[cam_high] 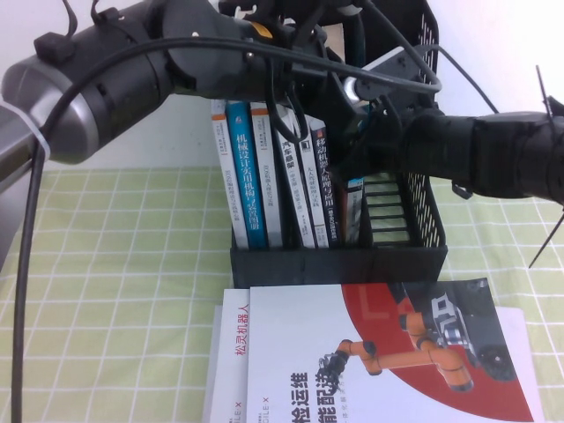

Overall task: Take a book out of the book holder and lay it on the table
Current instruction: Pick up the right side book from the book shelf, then place the picked book on the book

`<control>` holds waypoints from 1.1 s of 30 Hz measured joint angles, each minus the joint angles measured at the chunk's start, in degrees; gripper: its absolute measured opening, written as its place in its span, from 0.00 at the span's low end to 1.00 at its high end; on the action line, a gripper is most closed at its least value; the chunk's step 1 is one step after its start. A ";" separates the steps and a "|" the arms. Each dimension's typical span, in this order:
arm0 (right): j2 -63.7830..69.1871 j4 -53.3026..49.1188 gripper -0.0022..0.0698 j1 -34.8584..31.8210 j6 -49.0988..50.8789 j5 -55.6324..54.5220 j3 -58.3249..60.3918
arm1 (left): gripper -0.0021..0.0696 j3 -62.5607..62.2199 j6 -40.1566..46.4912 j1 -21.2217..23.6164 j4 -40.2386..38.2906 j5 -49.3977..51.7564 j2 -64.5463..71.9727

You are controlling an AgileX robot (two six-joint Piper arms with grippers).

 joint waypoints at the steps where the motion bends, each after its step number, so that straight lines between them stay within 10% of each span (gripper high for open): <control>1: 0.54 0.00 0.51 0.00 0.00 0.00 -0.56 | 0.03 0.00 0.00 0.00 0.11 -0.13 0.00; 6: 1.12 0.54 0.33 0.00 0.16 0.23 -1.18 | 0.03 0.00 -0.09 0.10 0.24 -0.49 0.00; 33: -27.01 -0.14 0.32 0.09 6.88 3.65 0.04 | 0.03 1.08 -15.20 0.10 13.30 9.00 -11.73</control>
